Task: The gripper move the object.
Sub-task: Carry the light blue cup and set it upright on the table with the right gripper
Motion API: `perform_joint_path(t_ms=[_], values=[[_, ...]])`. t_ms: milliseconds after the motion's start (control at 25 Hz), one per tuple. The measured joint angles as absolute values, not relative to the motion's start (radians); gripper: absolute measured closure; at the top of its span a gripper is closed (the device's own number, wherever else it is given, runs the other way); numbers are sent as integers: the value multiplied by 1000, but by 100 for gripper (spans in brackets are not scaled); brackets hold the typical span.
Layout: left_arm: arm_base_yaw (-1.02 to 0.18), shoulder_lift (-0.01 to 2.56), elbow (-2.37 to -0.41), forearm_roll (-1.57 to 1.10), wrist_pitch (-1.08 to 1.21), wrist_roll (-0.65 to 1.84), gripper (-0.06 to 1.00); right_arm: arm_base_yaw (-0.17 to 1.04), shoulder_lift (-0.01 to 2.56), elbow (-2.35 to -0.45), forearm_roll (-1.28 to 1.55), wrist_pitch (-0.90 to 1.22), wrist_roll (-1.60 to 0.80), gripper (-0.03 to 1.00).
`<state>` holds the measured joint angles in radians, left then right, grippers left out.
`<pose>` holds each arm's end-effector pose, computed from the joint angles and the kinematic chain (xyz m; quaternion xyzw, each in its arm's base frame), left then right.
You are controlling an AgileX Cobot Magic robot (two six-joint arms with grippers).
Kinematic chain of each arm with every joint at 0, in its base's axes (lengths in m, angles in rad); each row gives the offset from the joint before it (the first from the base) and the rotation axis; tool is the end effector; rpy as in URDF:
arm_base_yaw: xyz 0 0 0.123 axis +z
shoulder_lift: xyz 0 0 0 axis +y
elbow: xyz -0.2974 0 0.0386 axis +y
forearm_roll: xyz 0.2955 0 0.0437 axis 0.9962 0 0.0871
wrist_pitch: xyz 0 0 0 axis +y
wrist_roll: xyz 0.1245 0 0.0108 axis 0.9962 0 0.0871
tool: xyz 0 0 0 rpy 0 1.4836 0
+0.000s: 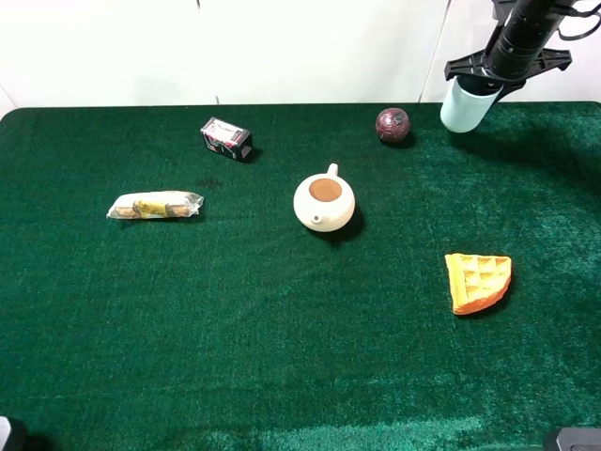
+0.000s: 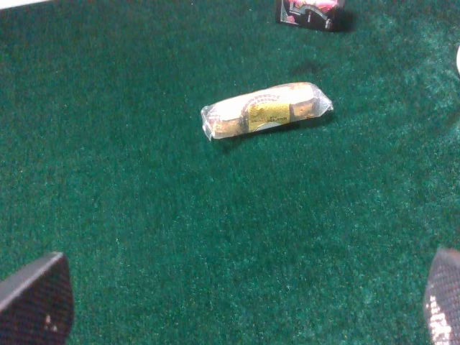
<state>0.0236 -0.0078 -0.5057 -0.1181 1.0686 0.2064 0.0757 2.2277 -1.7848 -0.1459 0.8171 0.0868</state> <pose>0.0496 -0.0117 0.2867 0.0805 0.8465 0.0015 0.5263 0.5460 0.0281 0.1335 -0.0330 0.9779 -0.0458 0.2015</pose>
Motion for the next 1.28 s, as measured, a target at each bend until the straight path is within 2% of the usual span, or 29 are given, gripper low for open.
perform_joint_path(t_ms=[600, 680, 880, 960, 1120, 1280], values=[[24, -8, -506, -118, 1069, 206, -5, 76, 2228, -1785, -118, 832, 87, 92], [24, -8, -506, -118, 1069, 206, -5, 76, 2228, -1785, -109, 833, 86, 88], [24, -8, -506, -118, 1069, 206, -5, 76, 2228, -1785, -89, 837, 76, 69], [24, -8, -506, -118, 1069, 206, -5, 76, 2228, -1785, -89, 837, 76, 65], [24, -8, -506, -118, 1069, 206, -5, 76, 2228, -1785, -87, 837, 75, 59], [24, -8, -506, -118, 1069, 206, -5, 76, 2228, -1785, -86, 837, 75, 58]])
